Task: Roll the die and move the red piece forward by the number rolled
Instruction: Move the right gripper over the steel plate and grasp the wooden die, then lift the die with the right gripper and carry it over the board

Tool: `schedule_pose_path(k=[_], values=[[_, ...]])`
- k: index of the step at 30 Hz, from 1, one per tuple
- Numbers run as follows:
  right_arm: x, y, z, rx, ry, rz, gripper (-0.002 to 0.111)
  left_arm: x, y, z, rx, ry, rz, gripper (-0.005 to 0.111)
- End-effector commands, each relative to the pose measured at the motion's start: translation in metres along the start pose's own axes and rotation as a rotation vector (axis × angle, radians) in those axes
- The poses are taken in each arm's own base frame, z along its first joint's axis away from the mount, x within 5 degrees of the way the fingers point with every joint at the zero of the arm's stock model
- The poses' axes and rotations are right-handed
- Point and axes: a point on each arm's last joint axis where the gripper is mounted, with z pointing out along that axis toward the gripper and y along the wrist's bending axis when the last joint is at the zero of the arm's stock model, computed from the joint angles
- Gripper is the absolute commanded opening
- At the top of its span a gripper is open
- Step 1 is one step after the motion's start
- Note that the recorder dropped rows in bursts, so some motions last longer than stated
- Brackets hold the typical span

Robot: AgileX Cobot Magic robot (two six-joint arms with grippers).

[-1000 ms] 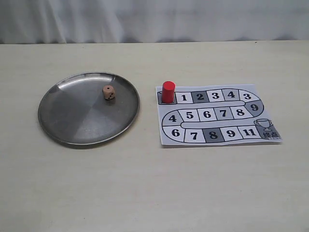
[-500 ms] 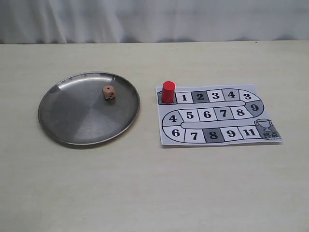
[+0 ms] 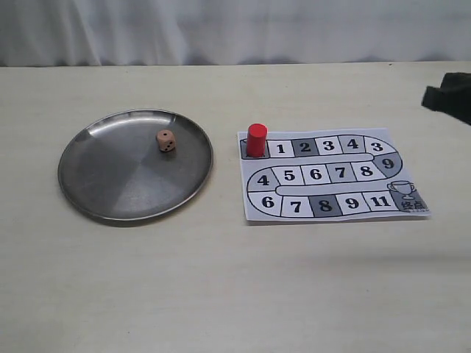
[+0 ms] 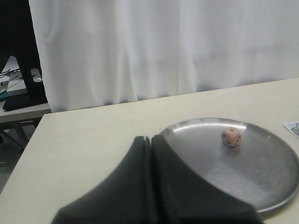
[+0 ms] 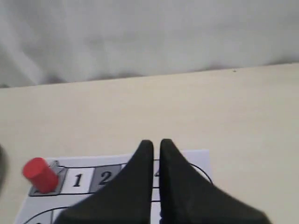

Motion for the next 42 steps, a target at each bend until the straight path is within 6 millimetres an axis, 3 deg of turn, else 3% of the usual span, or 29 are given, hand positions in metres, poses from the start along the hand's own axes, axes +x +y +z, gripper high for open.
schedule_pose_path(k=[1, 3, 6, 8, 11, 14, 18, 23, 27, 39, 42], values=[[-0.001, 0.019, 0.071, 0.162, 0.433, -0.16, 0.004, -0.001, 0.0, 0.0, 0.003, -0.012, 0.001, 0.0], [0.002, 0.075, 0.106, 0.022, 0.534, -0.29, 0.004, -0.001, 0.0, 0.0, 0.003, -0.012, 0.001, 0.0], [-0.003, 0.125, 0.122, -0.178, 0.634, -0.365, 0.004, -0.001, 0.0, 0.0, 0.003, -0.012, 0.001, 0.0], [-0.007, 0.163, 0.138, -0.456, 0.789, -0.373, 0.004, -0.001, 0.0, 0.0, 0.003, -0.012, 0.001, 0.0], [-0.019, 0.194, 0.153, -0.69, 0.819, -0.292, 0.005, -0.001, 0.0, 0.0, 0.003, -0.012, 0.001, 0.0], [-0.014, 0.228, 0.177, -0.709, 0.769, -0.31, 0.007, -0.001, 0.0, 0.0, 0.003, -0.012, 0.001, 0.0], [0.007, 0.265, 0.197, -0.6, 0.698, -0.411, 0.029, -0.001, 0.0, 0.0, 0.003, -0.012, 0.001, 0.0], [0.034, 0.289, 0.217, -0.531, 0.601, -0.466, 0.062, -0.001, 0.0, 0.0, 0.003, -0.012, 0.001, 0.0], [0.049, 0.293, 0.234, -0.524, 0.537, -0.451, 0.075, -0.001, 0.0, 0.0, 0.003, -0.012, 0.001, 0.0], [0.095, 0.296, 0.271, -0.519, 0.554, -0.457, 0.074, -0.001, 0.0, 0.0, 0.003, -0.012, 0.001, 0.0], [0.099, 0.296, 0.274, -0.525, 0.544, -0.487, 0.064, -0.001, 0.0, 0.0, 0.003, -0.012, 0.001, 0.0]])
